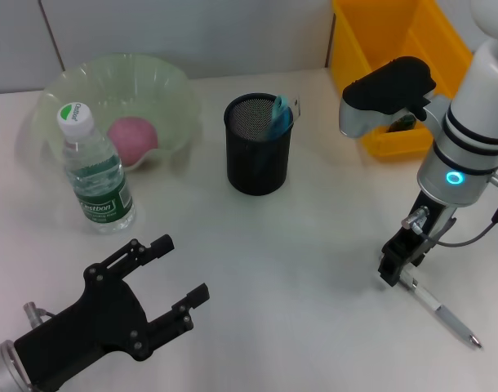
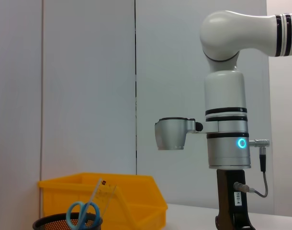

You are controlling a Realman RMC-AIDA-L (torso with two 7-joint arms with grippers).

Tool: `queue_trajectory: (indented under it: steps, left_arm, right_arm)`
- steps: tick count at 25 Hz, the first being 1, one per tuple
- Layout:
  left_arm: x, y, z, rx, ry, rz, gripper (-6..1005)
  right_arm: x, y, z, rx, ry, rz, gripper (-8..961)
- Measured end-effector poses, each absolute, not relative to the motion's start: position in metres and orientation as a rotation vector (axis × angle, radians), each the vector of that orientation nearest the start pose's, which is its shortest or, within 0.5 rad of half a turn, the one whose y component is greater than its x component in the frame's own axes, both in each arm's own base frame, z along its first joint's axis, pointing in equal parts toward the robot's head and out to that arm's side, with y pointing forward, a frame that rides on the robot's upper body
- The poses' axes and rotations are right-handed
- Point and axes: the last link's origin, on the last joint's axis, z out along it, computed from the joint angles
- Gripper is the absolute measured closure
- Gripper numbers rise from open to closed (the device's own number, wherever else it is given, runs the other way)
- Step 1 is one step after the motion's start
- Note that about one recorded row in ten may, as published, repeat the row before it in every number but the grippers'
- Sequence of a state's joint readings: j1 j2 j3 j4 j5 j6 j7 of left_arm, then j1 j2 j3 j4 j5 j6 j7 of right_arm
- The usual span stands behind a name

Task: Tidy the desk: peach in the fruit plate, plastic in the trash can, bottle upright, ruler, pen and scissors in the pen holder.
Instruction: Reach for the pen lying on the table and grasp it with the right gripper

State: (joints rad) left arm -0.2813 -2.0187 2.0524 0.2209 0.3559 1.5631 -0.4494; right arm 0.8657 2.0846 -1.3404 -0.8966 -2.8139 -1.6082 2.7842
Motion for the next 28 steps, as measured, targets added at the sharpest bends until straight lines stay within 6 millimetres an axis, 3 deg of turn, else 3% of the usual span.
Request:
queue_trajectory:
  steps: [15,20,28]
  left_arm:
    - [-0.2839,0.2222,-0.061,-2.42,-0.228,-1.084,261]
    - [-0.2838,0.2222,-0.0609,-2.42,-0.227,-1.084,261]
    - [-0.2835,0.2221,-0.0607,-2.42,-0.226,-1.088,261]
  right_arm:
    - [0.2062,0.369,-0.0262,-2.35,1.291,-0.927,466]
    - [0.207,0.3686,-0.0275,-2.35,1.297,-0.942,634]
    - [0.2066,0.3691,-0.0276,-2.35,1.294,-0.943,637]
